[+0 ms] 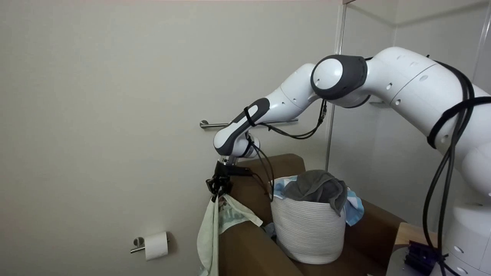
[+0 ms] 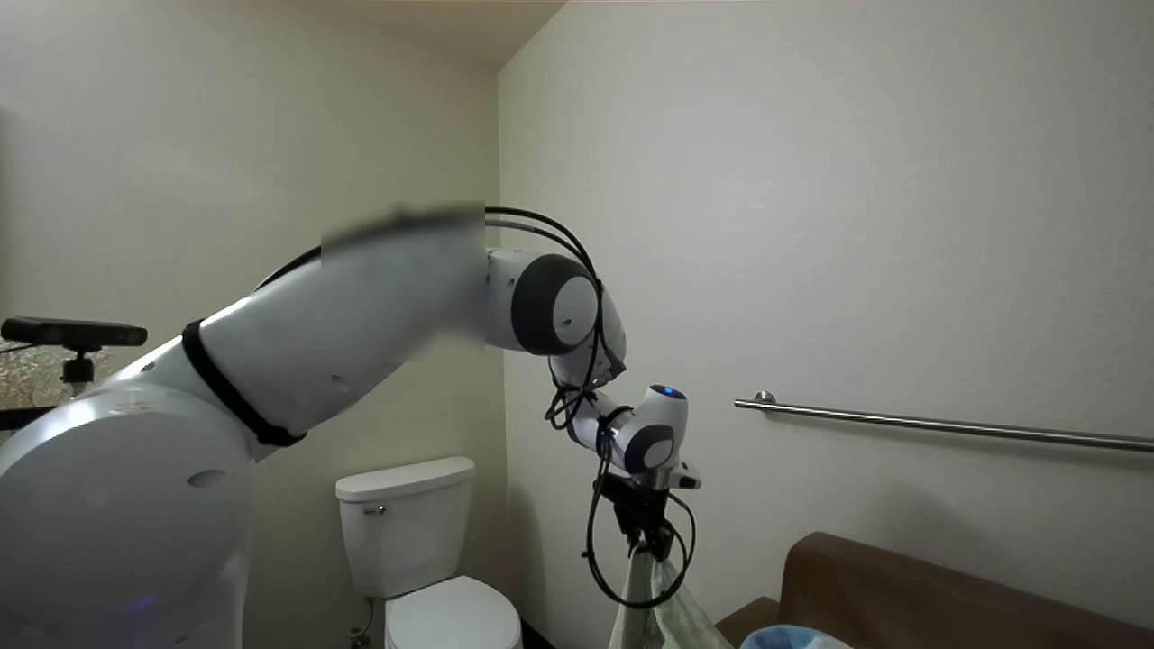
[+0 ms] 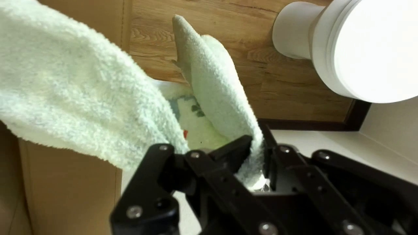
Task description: Pick up the cloths and put them in the bag
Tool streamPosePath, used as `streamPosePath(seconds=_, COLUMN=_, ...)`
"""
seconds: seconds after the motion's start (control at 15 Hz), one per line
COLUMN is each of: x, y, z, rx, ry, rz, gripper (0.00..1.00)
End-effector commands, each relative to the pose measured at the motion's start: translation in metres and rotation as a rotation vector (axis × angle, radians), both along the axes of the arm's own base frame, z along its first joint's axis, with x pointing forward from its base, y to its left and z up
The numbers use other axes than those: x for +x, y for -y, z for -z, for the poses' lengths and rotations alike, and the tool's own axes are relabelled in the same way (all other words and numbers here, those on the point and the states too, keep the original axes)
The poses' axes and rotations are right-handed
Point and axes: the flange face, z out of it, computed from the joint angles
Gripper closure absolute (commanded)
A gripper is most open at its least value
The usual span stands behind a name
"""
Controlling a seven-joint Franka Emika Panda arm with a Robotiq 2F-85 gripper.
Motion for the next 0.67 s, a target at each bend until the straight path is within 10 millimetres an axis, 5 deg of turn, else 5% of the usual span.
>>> streamPosePath(seconds=0.0, x=-0.006, y=0.015, z=-0.068, rx=-0.025, ry=0.006, rz=0.021, gripper=0.91)
streamPosePath(seconds=0.33, x=0.003, y=0.057, z=-0.182, rx=-0.098, ry=0.096, rz=0.158, gripper=0.91)
streamPosePath(seconds=0.6, x=-0.008, y=0.097, z=-0.274, rx=-0.204, ry=0.167, rz=0.310, gripper=0.91)
